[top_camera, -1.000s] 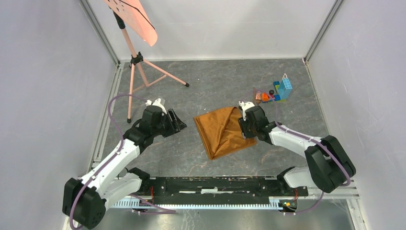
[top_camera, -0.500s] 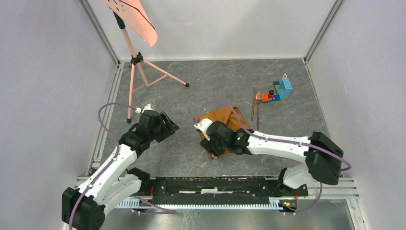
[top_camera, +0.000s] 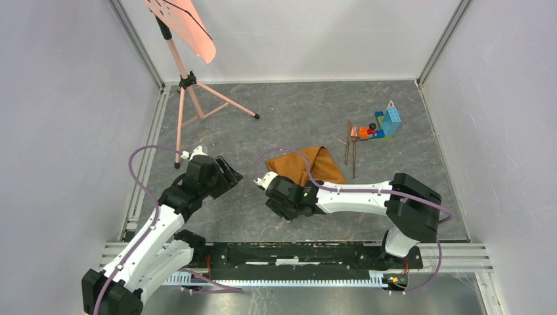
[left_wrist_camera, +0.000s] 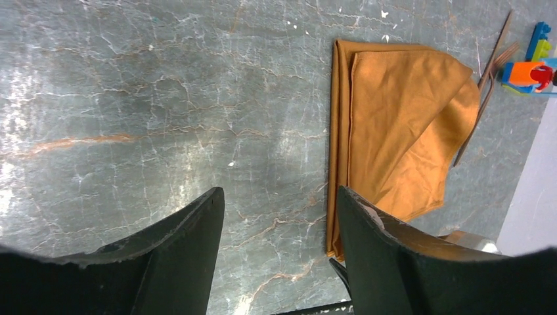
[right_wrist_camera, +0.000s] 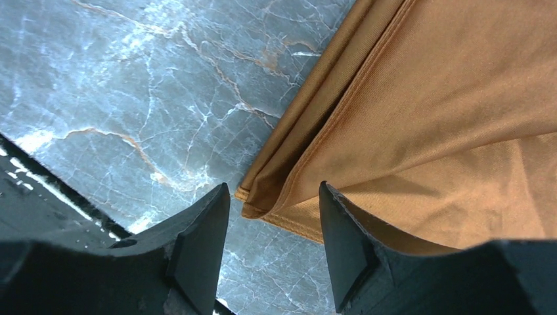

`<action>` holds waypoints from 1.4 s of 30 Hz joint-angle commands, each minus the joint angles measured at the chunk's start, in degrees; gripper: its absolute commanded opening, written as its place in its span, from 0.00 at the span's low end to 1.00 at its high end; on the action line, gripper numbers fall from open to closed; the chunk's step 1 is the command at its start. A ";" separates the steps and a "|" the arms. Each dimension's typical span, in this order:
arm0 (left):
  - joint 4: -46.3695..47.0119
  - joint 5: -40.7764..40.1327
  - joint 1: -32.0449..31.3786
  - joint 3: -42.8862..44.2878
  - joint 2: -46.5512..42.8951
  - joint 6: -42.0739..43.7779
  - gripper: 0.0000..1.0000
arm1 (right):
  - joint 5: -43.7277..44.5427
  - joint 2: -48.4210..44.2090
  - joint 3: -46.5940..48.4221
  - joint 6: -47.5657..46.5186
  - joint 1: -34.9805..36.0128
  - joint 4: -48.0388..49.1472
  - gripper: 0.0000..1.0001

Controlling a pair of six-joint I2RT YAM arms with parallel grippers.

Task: Fold the napkin into a case and place the utensils inside
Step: Pick up the upper triangle-folded napkin from the center of the board.

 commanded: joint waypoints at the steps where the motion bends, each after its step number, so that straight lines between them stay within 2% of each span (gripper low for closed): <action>1: -1.27 -2.73 0.50 0.18 -1.56 0.11 0.71 | 2.22 1.49 2.58 2.23 0.54 -0.20 0.57; 7: -1.33 -2.87 0.67 0.00 -1.54 0.53 0.71 | 3.68 3.22 3.12 2.89 1.48 -0.45 0.53; 15: -1.20 -2.82 0.92 -0.22 -1.32 0.72 0.71 | 7.41 3.47 6.64 2.70 3.46 -3.87 0.56; 20: -1.05 -2.62 0.99 -0.22 -1.13 0.70 0.72 | 6.69 3.70 4.80 3.47 3.49 -2.02 0.51; 28: -1.84 -2.69 1.15 -0.10 -1.40 0.84 0.72 | 6.00 4.60 1.07 4.29 3.36 1.71 0.53; 32: -2.11 -2.80 1.11 -0.05 -1.70 0.82 0.72 | 5.06 4.77 -1.79 4.86 2.92 4.04 0.50; 37: -2.35 -2.50 1.25 0.11 -1.27 0.82 0.76 | 5.75 5.78 -4.07 5.33 2.77 5.64 0.39; 42: -0.83 0.04 1.20 0.15 0.36 0.37 0.96 | 7.64 4.82 -4.69 4.73 2.75 6.14 0.09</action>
